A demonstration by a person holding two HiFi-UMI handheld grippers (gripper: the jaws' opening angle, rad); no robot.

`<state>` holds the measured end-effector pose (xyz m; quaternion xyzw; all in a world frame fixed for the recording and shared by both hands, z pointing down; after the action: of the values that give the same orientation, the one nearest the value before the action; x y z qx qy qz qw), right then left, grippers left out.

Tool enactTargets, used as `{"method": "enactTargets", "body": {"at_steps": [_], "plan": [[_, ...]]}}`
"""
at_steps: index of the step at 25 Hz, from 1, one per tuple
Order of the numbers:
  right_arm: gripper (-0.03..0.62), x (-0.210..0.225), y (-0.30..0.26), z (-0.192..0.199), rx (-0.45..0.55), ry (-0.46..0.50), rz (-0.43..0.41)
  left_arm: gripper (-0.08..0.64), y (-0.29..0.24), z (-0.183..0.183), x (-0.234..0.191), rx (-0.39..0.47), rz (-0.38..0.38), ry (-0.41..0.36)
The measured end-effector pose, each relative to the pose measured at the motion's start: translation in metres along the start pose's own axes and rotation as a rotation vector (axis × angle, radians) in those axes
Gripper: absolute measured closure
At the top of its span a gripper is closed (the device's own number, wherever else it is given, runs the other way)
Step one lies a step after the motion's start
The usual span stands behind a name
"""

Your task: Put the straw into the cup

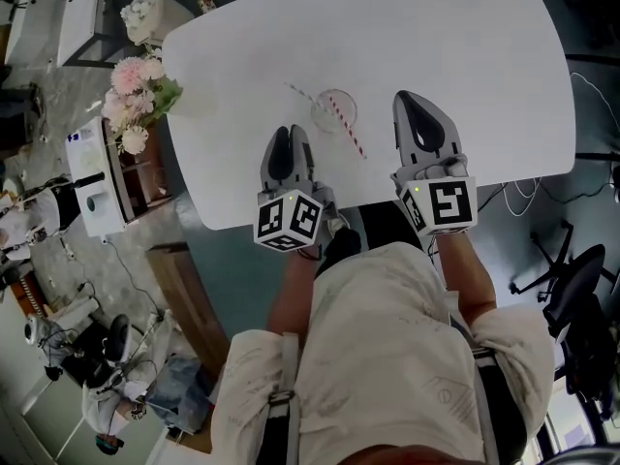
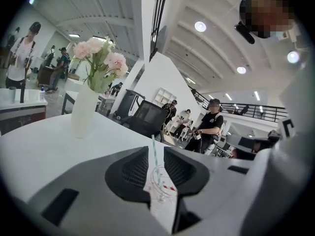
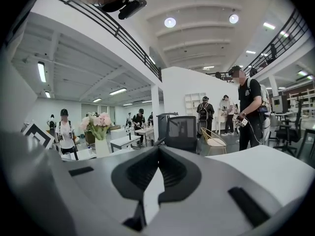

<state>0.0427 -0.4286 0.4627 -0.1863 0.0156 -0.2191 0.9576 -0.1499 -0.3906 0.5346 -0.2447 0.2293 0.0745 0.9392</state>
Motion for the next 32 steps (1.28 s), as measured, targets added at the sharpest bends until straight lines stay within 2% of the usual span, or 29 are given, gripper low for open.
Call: {"method": "enactTargets", "body": {"at_steps": [9, 13, 17, 22, 25, 32], "plan": [[0.591, -0.04, 0.066, -0.004, 0.043, 0.021, 0.041, 0.48, 0.07, 0.011, 0.0, 0.019, 0.016, -0.042], [0.591, -0.059, 0.097, -0.003, 0.061, 0.035, 0.067, 0.48, 0.103, 0.013, -0.002, 0.03, 0.014, -0.1], [0.591, -0.073, 0.128, -0.004, 0.084, 0.052, 0.109, 0.482, 0.138, 0.012, -0.003, 0.041, 0.028, -0.11], [0.591, -0.084, 0.166, -0.014, 0.134, 0.063, 0.166, 0.48, 0.177, 0.002, 0.003, 0.071, 0.035, -0.167], [0.591, -0.09, 0.185, -0.017, 0.168, 0.069, 0.192, 0.482, 0.196, -0.01, 0.011, 0.115, 0.039, -0.231], [0.591, -0.111, 0.226, -0.025, 0.225, 0.076, 0.205, 0.482, 0.249, -0.045, 0.046, 0.273, 0.048, -0.469]]}}
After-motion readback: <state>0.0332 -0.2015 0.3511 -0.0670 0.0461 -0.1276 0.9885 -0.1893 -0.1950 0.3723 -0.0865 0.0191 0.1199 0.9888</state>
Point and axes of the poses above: the fingertips, and each gripper's own axes: y backward along the fingers, x to its right, z out of its underside, the point moved 2 cm from there along y, backward along the fingers, and after that the axes turned 9 degrees about -x, right-handed, at the moved point
